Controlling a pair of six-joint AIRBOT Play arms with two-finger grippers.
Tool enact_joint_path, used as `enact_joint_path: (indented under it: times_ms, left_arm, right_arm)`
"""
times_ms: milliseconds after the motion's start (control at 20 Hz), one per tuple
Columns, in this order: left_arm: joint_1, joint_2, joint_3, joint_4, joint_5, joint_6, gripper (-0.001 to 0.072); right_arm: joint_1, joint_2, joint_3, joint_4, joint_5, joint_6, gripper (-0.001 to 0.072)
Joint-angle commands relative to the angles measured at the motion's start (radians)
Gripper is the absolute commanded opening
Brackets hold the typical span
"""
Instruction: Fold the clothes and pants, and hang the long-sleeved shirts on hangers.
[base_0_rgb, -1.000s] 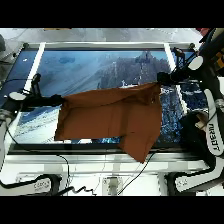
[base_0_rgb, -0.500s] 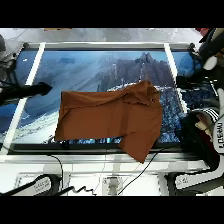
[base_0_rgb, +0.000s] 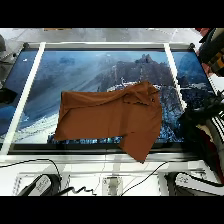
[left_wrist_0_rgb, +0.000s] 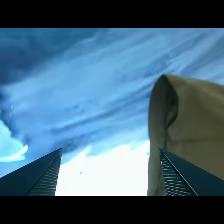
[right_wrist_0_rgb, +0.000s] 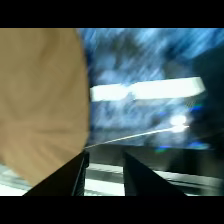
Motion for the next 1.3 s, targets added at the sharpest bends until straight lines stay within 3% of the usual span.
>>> enact_joint_path:
  times_ms: [0, 250, 500, 550, 900, 1000, 1100, 1200, 1250]
  left_arm:
    - [0.024, -0.013, -0.042, 0.015, -0.053, -0.045, 0.0693]
    - [0.023, -0.038, -0.196, 0.016, -0.086, -0.082, 0.0693]
    - [0.023, -0.037, -0.351, 0.022, -0.092, -0.082, 0.0693]
    - [0.023, -0.037, -0.378, 0.031, -0.092, -0.092, 0.0692]
    - [0.023, -0.037, -0.525, 0.093, -0.096, -0.102, 0.0691]
    - [0.023, -0.037, -0.532, 0.093, -0.100, -0.105, 0.0692]
    - [0.023, -0.037, -0.538, 0.094, -0.103, -0.105, 0.0681]
    - [0.023, -0.037, -0.557, 0.093, -0.101, -0.104, 0.0585]
    - [0.023, -0.037, -0.572, 0.093, -0.094, -0.104, 0.0584]
  right_arm:
    - [-0.017, 0.061, -0.338, 0.224, -0.218, -0.110, 0.0371]
    - [-0.016, 0.061, -0.536, 0.310, -0.452, -0.146, 0.0387]
    - [-0.016, 0.060, -0.546, 0.426, -0.467, -0.230, 0.0359]
    - [-0.016, 0.060, -0.546, 0.440, -0.467, -0.236, 0.0308]
    - [0.083, 0.017, -0.546, 0.449, -0.488, -0.260, 0.0299]
    - [0.142, 0.020, -0.538, 0.449, -0.525, -0.286, 0.0055]
    - [0.163, 0.020, -0.511, 0.450, -0.525, -0.286, 0.0015]
    - [0.164, 0.020, -0.486, 0.452, -0.515, -0.285, 0.0014]
    - [0.164, 0.020, -0.478, 0.453, -0.509, -0.283, 0.0014]
